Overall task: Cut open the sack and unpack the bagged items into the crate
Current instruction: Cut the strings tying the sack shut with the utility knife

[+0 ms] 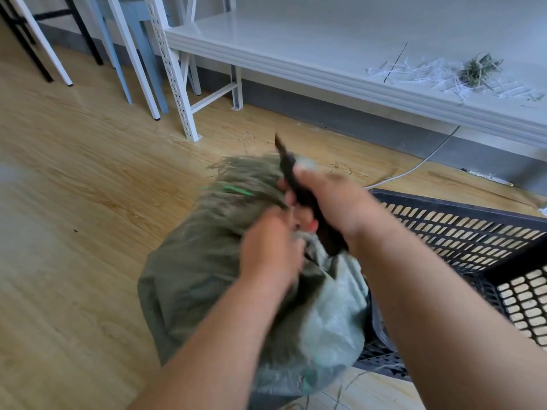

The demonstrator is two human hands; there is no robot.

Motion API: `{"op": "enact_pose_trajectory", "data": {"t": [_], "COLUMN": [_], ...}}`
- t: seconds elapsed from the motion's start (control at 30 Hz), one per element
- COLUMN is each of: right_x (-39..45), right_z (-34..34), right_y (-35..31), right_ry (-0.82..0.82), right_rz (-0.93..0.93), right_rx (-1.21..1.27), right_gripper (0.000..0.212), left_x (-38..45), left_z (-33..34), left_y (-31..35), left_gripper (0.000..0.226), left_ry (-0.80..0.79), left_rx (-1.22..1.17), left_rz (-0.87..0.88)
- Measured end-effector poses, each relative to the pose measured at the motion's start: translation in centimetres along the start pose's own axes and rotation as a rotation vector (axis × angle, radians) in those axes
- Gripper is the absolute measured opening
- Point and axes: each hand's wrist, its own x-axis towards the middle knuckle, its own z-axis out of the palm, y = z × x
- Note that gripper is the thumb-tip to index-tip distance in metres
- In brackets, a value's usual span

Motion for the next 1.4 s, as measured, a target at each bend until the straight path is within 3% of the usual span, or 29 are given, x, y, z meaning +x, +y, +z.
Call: {"op": "enact_pose_trajectory", "data": {"t": [0.07, 0.17, 0.37, 0.57, 0.9, 1.13, 1.27, 1.4], "right_x": [0.5, 0.0, -0.2, 0.5, 1.9, 2.0, 2.2, 1.9], "right_z": [-0.7, -2.0, -1.2, -1.6, 0.2, 0.0, -0.5, -1.4], "right_y": [-3.4, -5.6, 1.4, 3.8, 2.4, 2.5, 2.7, 2.6], "right_ry": [0.049, 0.098, 0.139, 0.274, 0.404, 0.459, 0.430, 0.508], "right_rz": [-0.101, -0.185, -0.011, -0.094, -0.191, -0.182, -0.142, -0.202], "right_rx": [0.123, 0.136, -0.194, -0.315, -0.466, -0.518, -0.523, -0.485], "right_gripper": [0.035, 0.035, 0.040, 0.009, 0.025, 0.012, 0.015, 0.027], "left_x": [-0.8, 0.9, 1.9, 1.9, 1.6, 1.5, 1.5, 1.6], "left_z": [0.9, -0.9, -2.0, -2.3, -2.1, -1.8, -1.7, -1.5], "left_y": [0.4, -1.4, -2.3, -2.3, -1.3, -1.1, -0.9, -0.4], "left_gripper": [0.021, 0.027, 0.029, 0.032, 0.040, 0.042, 0.058, 0.076], "left_ry": [-0.033, 0.085, 0.148, 0.144, 0.245, 0.266, 0.236, 0.175], "left_rx": [-0.012, -0.078, -0.156, -0.158, -0.100, -0.062, -0.082, -0.201], "left_rz": [0.069, -0.054, -0.110, -0.076, 0.117, 0.136, 0.146, 0.238]}}
